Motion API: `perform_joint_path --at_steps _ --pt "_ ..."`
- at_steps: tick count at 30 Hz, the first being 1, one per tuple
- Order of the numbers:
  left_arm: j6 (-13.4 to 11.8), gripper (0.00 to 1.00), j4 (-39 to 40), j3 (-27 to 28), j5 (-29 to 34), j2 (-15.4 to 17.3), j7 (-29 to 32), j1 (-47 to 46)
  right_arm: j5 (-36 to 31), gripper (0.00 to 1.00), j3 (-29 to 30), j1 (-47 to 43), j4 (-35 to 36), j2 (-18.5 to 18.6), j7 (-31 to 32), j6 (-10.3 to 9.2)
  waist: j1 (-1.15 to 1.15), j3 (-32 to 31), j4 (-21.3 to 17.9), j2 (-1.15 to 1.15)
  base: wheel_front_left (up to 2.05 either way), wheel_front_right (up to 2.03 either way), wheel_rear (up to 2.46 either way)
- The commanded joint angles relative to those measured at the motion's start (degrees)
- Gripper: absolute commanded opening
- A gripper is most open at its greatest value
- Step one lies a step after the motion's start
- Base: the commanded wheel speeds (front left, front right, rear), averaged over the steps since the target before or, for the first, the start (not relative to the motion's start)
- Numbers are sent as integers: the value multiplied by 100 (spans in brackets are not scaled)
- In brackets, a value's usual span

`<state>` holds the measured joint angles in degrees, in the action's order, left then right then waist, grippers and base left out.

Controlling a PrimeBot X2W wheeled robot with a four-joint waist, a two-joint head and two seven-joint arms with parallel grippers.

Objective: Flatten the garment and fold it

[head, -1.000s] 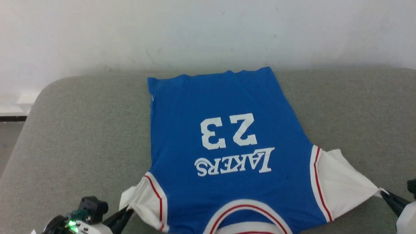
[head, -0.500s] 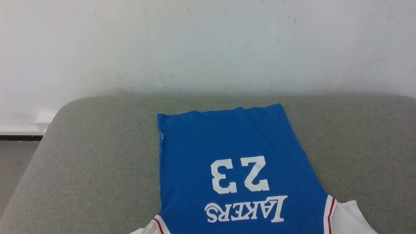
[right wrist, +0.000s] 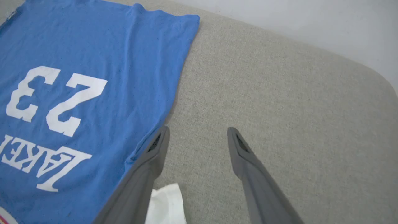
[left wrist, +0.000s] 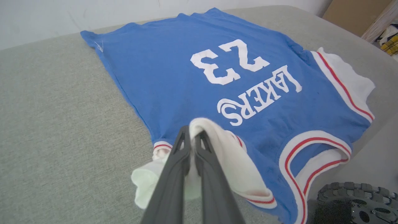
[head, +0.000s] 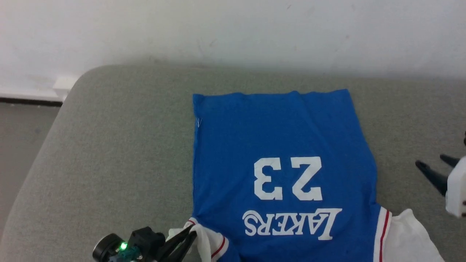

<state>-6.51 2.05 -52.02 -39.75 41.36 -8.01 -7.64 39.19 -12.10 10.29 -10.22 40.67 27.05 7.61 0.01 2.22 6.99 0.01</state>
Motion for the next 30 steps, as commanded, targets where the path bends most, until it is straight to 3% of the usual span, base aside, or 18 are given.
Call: perform_joint_path --at_steps 1,9,16,30 --pt "-56 0 116 14 117 -69 9 -172 -80 100 37 406 -12 -116 197 -12 -1 758 555 -1 0 0 0" --pt "-156 0 542 -59 475 -453 -71 -596 -510 100 52 2273 -977 -322 1060 -12 -1 1691 1253 -1 0 0 0" --pt "-126 0 677 -211 719 -767 -121 -867 -869 100 123 3432 -2032 -237 1480 -12 -1 2274 1767 -1 0 0 0" --pt "-62 0 466 -355 777 -1146 -298 -995 -1194 100 -77 4271 -3167 -187 1329 -12 -1 2593 2110 -1 0 0 0"
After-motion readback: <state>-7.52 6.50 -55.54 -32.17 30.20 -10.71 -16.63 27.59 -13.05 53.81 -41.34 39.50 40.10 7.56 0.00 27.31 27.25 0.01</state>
